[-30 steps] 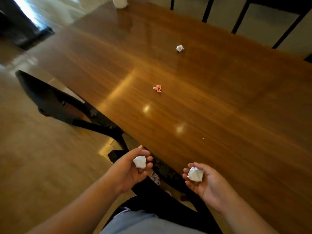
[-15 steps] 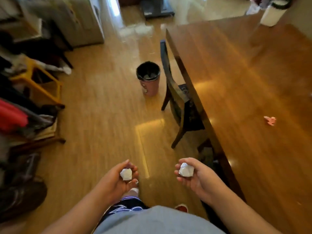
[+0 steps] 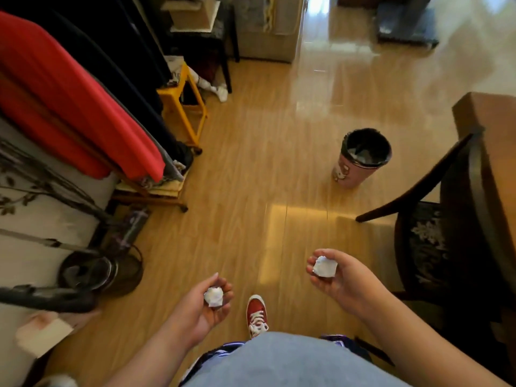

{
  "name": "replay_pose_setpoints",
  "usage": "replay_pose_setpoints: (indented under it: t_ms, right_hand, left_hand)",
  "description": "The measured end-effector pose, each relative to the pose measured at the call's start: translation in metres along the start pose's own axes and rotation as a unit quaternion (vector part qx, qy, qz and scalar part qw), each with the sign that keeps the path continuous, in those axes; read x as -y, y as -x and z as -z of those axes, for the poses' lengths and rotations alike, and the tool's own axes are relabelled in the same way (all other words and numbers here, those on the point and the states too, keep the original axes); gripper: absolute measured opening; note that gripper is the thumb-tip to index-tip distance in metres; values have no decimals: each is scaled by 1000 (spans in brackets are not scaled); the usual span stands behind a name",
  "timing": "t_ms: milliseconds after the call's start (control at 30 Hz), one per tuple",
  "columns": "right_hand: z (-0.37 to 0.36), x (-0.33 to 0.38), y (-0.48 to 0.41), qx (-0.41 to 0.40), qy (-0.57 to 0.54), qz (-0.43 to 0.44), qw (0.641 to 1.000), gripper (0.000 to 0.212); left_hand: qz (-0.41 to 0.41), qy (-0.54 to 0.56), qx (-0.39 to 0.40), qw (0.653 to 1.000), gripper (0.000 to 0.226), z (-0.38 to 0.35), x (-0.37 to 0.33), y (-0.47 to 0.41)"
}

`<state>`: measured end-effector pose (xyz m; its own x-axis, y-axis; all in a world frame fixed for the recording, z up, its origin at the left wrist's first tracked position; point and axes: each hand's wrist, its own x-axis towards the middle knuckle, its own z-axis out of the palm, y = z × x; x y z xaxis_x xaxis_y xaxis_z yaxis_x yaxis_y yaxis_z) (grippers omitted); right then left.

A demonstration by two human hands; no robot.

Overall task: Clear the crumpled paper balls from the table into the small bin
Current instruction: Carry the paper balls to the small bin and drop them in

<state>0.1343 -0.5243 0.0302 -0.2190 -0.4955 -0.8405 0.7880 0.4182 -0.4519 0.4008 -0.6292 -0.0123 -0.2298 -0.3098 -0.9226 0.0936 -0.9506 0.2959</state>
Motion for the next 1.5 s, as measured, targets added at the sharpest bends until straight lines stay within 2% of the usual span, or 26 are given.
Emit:
replay_pose_setpoints:
  t_ms: [200,433,633,767,967,1133,1300,1500]
  right_hand:
    - [-17,42,-38,-32,-15,-13,999,20]
    - [-18,102,-100,-67,-26,-36,997,22]
    - [-38,183,-167,-63,-23,-50,997,17]
    - [-81,253,-213,-35,20,-50,998,18]
    - [-168,340,-277,17,58,-40,997,19]
    - [-241,399,-333,49,69,-40,996,11]
    - [-291,452,-386,35,57,-31,997,11]
    - [-294,511,-410,-39,-26,-13,999,13]
  left_hand:
    - [-18,-7,21,1000,21,-28,-72,-38]
    - [-48,-11,67,997,28,-116,-171,-85]
    - [-60,-16,70,996,15,-191,-258,-126]
    - [-70,10,51,996,16,-217,-306,-140]
    - [-83,64,-4,994,13,-217,-367,-157]
    - [-73,92,-27,993,16,-224,-428,-190]
    - [-59,64,-10,996,14,-250,-513,-242]
    - [-40,-19,37,998,18,-322,-618,-288]
